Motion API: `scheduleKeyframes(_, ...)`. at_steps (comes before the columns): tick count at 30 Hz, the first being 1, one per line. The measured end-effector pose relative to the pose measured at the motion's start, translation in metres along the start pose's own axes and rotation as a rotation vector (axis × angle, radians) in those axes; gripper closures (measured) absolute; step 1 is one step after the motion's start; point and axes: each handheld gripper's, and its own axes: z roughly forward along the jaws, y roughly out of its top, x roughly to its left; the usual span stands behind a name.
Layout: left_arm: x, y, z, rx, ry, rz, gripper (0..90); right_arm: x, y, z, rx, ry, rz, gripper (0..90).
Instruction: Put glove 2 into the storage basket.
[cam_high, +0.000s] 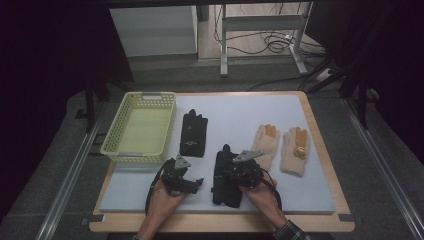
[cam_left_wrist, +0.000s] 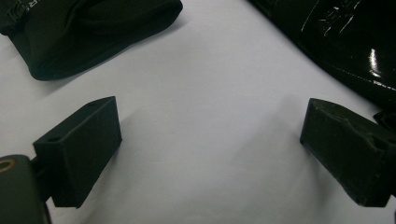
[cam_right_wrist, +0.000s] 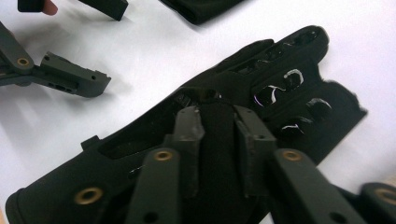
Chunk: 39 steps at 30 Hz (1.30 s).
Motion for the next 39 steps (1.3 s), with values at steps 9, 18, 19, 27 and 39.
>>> scheduleKeyframes(9,0.0,-0.004,-0.007,0.009,0.002,0.006,5.4,-0.009,0.019,-0.017,-0.045,-0.012,-0.02,48.0)
scheduleKeyframes(18,0.012,-0.015,-0.022,0.016,0.085,0.006,4.5,-0.024,0.037,-0.01,-0.047,-0.013,-0.011,45.0)
scheduleKeyframes(19,0.012,-0.015,-0.022,0.016,0.085,0.006,4.6,-0.024,0.037,-0.01,-0.047,-0.013,-0.011,45.0)
scheduleKeyframes(27,0.021,-0.02,-0.018,0.004,0.032,-0.042,3.4,-0.032,0.06,0.016,-0.048,0.007,0.004,38.5)
scheduleKeyframes(39,0.022,-0.02,-0.018,0.008,0.029,-0.041,3.3,-0.037,0.103,0.069,-0.011,0.014,-0.049,43.2)
